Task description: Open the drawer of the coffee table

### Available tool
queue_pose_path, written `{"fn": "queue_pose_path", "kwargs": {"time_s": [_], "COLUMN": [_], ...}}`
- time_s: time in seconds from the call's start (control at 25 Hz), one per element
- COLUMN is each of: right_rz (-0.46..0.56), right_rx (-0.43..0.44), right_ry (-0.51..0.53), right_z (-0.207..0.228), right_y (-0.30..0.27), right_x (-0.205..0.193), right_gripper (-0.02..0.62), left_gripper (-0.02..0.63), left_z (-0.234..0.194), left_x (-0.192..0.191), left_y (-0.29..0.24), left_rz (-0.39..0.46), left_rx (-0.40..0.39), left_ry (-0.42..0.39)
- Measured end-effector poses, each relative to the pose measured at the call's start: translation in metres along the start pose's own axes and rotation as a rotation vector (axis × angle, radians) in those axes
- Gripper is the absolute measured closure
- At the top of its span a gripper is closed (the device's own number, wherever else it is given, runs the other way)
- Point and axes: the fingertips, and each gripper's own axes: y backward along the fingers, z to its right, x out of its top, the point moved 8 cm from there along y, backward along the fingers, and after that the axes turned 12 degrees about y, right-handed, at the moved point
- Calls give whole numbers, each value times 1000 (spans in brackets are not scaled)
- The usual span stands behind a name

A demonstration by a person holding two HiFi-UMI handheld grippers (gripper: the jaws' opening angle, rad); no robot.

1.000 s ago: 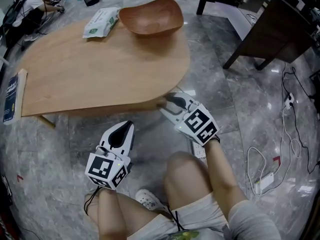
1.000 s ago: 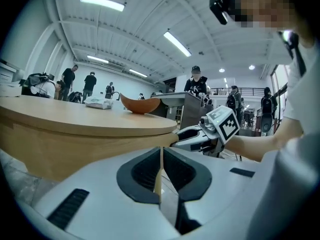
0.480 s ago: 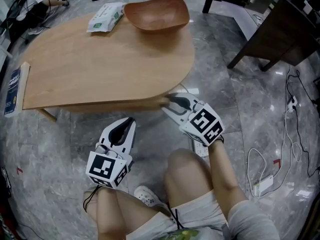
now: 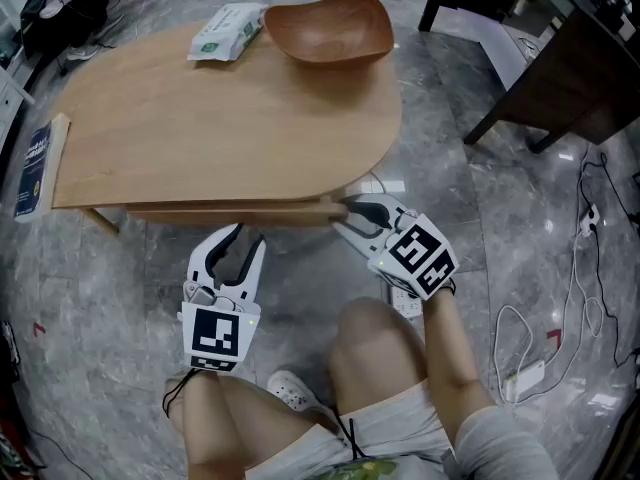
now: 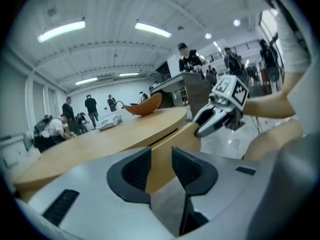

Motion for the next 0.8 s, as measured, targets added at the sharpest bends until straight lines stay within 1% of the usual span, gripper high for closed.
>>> {"fn": "queue_pose_path", "kwargs": {"time_s": [0.12,0.24,0.28,0.32,0.36,0.48,0.6,0.64,0.72,0.8], "right_rz": [26,28,25,22,22,13,-18,-32,-56,-59], "right_rx": [9,-1,0,1,4,17,25,28,37,44], "right_ry": [-6,-13,-13,-14,-17,-17,4,10,16,15], "right_z": [-11,-15,-15,-14,-14,-13,-13,-13,-12,-9], "right_y": [5,6,6,6,5,4,4,3,2,-1], "right_x": [-1,-1,-1,-1,-1,-2,-1,0,0,0], "right_gripper": [483,483,483,483,483,483,483,483,483,483], "left_gripper": [490,488,488,488,486,485,485,485,482,482], "left_z": [-7,-6,-5,-5,-7,-15,-23,-25,-29,-34], "left_x": [0,-3,-4,-4,-4,-1,3,4,6,11], "left_y": [-2,-4,-4,-5,-6,-8,-13,-16,-22,-26], "left_rz": [-80,-216,-263,-302,-331,-390,-442,-460,-510,-567], "left_rx": [99,154,167,175,177,187,204,196,141,69], "left_ry": [-215,-436,-498,-539,-559,-583,-650,-668,-690,-690]}}
